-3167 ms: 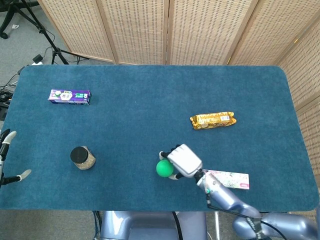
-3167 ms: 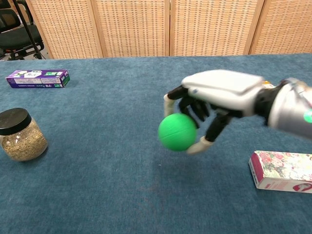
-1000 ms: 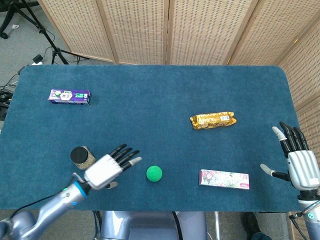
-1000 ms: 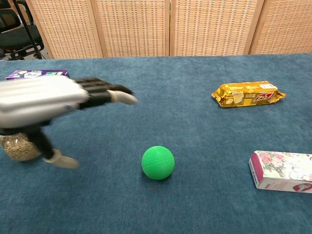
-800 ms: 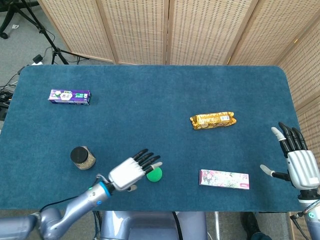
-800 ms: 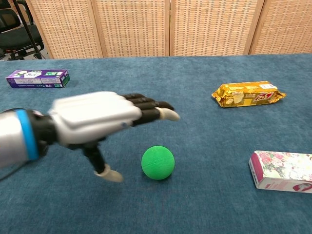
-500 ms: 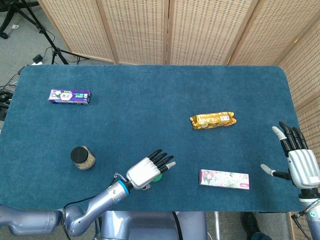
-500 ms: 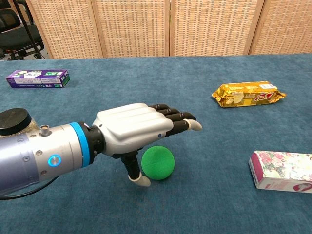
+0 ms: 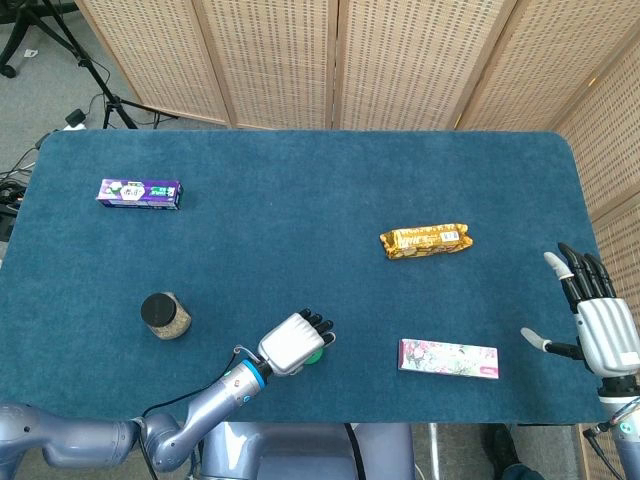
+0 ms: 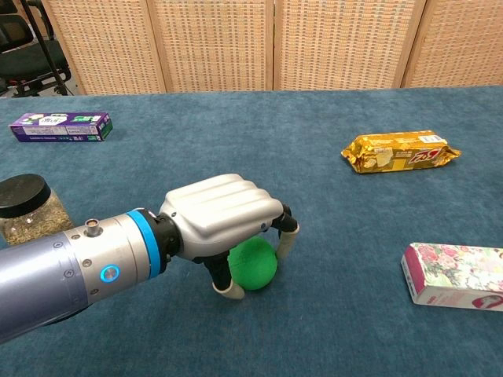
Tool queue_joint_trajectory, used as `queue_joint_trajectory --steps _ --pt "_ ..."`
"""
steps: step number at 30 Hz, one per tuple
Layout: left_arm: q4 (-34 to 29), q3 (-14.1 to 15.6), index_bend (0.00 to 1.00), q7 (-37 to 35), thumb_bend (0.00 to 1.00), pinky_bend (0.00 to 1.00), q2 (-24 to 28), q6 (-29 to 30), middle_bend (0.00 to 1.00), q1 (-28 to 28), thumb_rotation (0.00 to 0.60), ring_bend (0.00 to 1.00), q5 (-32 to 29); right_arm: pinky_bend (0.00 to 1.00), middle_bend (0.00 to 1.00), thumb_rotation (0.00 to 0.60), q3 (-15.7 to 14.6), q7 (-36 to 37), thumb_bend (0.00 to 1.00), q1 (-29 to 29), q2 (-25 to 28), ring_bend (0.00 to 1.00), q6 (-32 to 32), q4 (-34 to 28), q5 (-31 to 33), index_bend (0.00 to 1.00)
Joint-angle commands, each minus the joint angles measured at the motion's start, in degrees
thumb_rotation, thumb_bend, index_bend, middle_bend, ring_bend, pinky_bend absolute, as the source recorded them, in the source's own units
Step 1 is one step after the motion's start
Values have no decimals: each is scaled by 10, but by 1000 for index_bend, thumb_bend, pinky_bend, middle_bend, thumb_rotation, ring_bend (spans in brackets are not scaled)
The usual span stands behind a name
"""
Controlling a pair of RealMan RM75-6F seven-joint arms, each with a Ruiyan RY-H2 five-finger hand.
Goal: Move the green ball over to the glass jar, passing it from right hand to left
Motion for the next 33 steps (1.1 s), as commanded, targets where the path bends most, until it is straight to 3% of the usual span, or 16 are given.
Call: queue_joint_trajectory --steps 1,9,13,16,20,23,29,33 --pt "7 7 581 -4 223 446 -3 11 425 1 600 395 4 0 0 600 1 -1 0 0 -1 0 -2 0 -2 0" --pt "-27 14 582 -51 226 446 39 48 425 12 600 395 40 0 0 600 4 -10 0 -2 -4 0 -8 -2 -5 0" --pt "-56 36 582 -122 221 446 104 102 425 32 600 394 117 0 0 600 5 -16 0 -2 -6 0 -10 -3 -8 0" --pt "-39 69 582 -195 212 446 153 168 425 50 600 395 207 0 0 600 5 -23 0 -3 -8 0 -12 -5 -9 0" --pt "22 113 582 -281 197 446 188 263 425 73 600 395 308 0 0 600 5 -34 0 -4 -11 0 -12 -8 -12 0" --pt "101 147 582 -351 192 446 200 356 425 97 600 394 378 0 0 600 5 -45 0 -5 -14 0 -13 -11 -16 0" --pt "254 183 582 -426 197 446 187 499 425 143 600 393 450 0 0 600 5 -60 0 -7 -19 0 -15 -13 -17 0" --pt "364 206 582 -455 203 446 164 563 425 181 600 393 471 0 0 600 6 -65 0 -7 -21 0 -18 -13 -17 0"
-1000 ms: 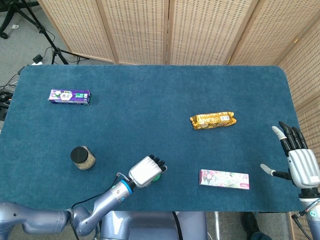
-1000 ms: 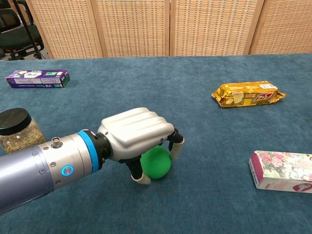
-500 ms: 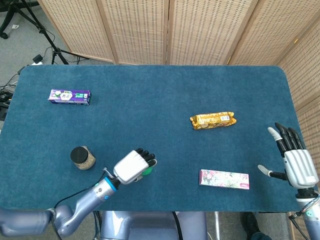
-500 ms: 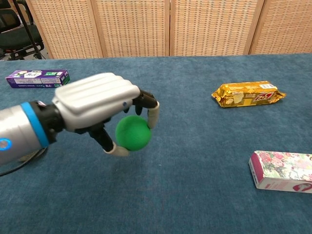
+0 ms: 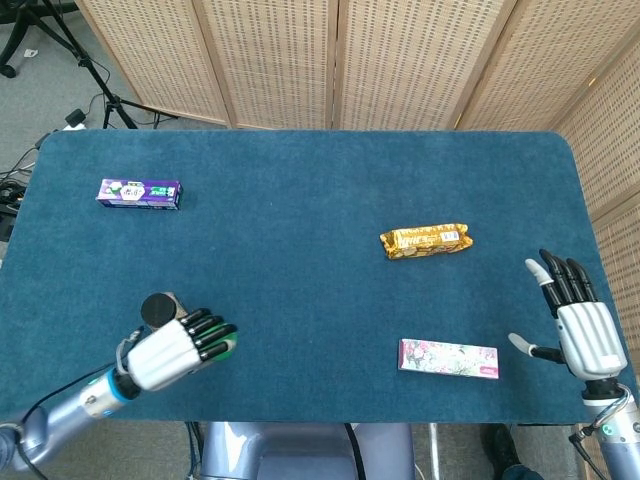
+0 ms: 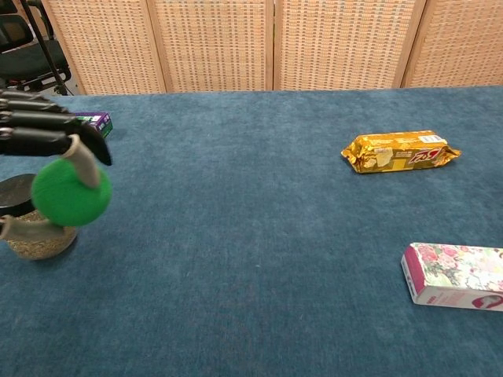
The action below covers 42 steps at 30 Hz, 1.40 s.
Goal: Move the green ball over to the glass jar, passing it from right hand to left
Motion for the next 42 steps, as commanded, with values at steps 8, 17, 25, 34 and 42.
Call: queue_joint_trajectory --steps 8,17,25,34,42 --pt "269 60 582 -87 208 446 -55 129 425 114 600 393 34 0 0 600 2 0 0 -3 0 0 0 -2 -3 0" --pt "368 65 582 -137 209 446 -87 111 425 137 600 393 4 0 0 600 2 -4 0 -5 -2 0 1 -2 -7 0" --pt "401 58 582 -172 208 445 -104 87 425 134 600 390 -20 0 0 600 3 -6 0 -5 -3 0 -3 -2 -5 0" --pt "414 73 582 -156 199 445 -124 76 425 121 600 390 -12 0 0 600 5 -3 0 -6 -1 0 -4 -2 -4 0" --pt "417 80 540 -154 178 445 -123 61 424 124 600 390 -19 0 0 600 6 1 0 -6 0 0 -5 -2 -5 0"
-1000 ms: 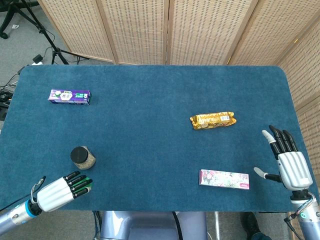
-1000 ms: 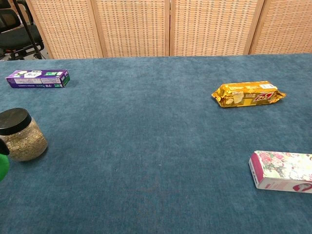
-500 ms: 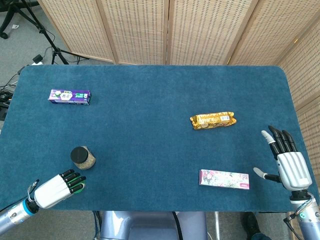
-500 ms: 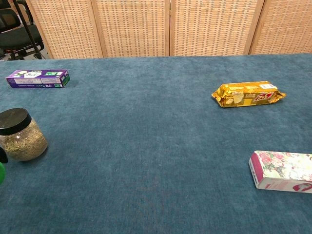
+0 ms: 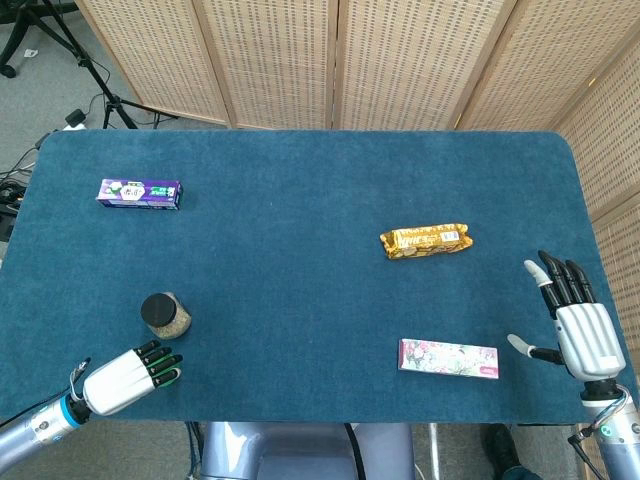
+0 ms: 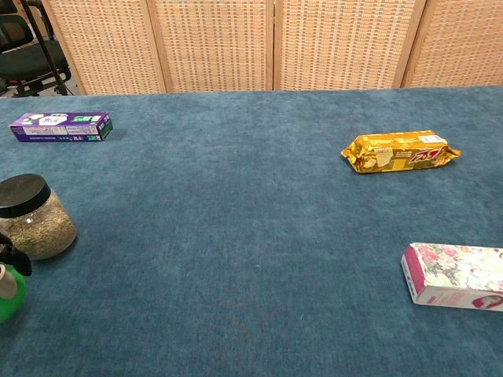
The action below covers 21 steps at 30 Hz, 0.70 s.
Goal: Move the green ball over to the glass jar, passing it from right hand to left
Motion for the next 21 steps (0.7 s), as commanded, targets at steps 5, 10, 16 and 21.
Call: queue_joint_trajectory --steps 5,10,16,21 --pt "-5 7 485 -9 143 445 5 -13 377 2 600 385 -7 0 0 600 1 1 0 -1 1 0 0 -2 0 0" --pt "-5 8 465 -10 106 444 6 -14 361 2 600 372 -10 0 0 600 2 3 0 -2 2 0 2 -3 2 0" --pt "-2 11 426 -15 58 434 8 -7 289 2 600 298 -11 0 0 600 4 6 0 -3 5 0 0 -4 4 0" --pt "1 11 419 -15 56 433 9 1 252 3 600 282 -13 0 0 600 4 8 0 -3 8 0 0 -5 4 0"
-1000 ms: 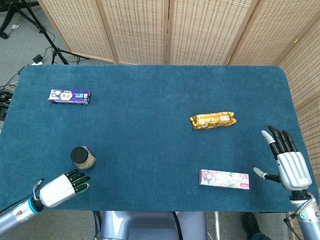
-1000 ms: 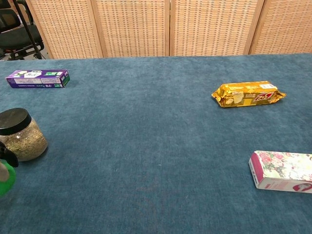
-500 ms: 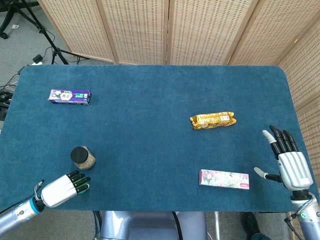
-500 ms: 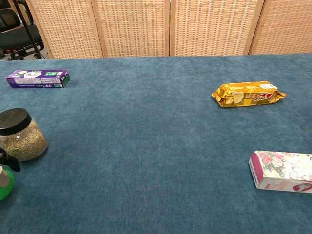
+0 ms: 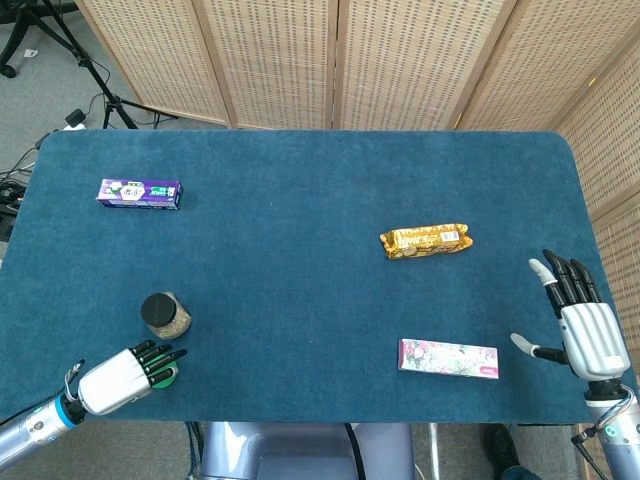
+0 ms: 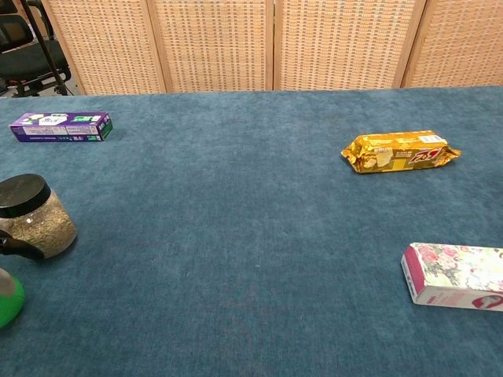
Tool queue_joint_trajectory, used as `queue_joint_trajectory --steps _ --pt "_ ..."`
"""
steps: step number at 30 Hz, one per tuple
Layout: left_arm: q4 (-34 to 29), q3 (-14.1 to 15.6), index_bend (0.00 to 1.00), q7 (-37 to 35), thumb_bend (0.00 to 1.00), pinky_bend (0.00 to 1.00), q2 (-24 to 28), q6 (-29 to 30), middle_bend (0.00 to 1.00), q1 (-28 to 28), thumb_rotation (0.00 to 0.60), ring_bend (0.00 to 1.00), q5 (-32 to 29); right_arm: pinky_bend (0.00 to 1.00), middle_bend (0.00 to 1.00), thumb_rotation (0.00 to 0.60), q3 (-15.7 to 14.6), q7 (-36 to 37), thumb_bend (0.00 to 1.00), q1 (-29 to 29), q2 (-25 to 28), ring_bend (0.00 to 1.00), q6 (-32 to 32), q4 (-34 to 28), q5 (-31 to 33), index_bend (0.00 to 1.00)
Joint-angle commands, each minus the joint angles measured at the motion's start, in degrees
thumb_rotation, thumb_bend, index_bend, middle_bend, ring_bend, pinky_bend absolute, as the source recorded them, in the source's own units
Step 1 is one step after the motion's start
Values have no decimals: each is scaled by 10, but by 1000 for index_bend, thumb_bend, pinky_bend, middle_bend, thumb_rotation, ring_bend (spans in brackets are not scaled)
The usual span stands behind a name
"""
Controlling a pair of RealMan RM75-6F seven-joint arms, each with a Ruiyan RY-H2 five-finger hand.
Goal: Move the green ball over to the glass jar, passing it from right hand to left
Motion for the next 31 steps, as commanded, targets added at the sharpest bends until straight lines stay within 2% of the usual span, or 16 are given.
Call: queue_joint_trajectory --steps 1,5,14,17,19,21,23,27,31 --pt "4 0 418 1 56 433 1 3 248 1 600 282 -2 0 0 600 0 1 0 0 1 0 -1 -1 0 0" --pt "11 2 412 -5 56 433 5 16 237 6 600 278 -3 0 0 600 1 9 0 -1 4 0 0 -3 0 0" --pt "20 -15 411 -23 58 433 33 100 233 11 600 275 -15 0 0 600 1 15 0 -3 9 0 5 -5 -4 0" --pt "1 -45 404 -40 56 420 49 144 226 12 600 265 -42 0 0 600 2 20 0 -5 11 0 9 -6 -5 0" --pt "-33 -76 327 -65 37 340 65 154 156 15 600 175 -79 0 0 600 3 23 0 -7 12 0 12 -6 -5 0" --pt "-74 -95 110 -72 6 145 85 128 29 22 600 29 -112 0 0 600 4 23 0 -7 12 0 14 -5 -6 0" --pt "-144 -110 4 -63 0 26 115 85 0 31 600 0 -149 0 0 600 4 21 0 -8 11 0 17 -4 -7 0" --pt "-340 -133 0 2 0 0 191 5 0 47 600 0 -220 0 0 600 4 20 0 -10 7 0 23 -6 -12 0" --pt "-561 -147 0 66 0 0 270 -43 0 61 600 0 -280 0 0 600 4 17 0 -12 4 0 28 -4 -16 0"
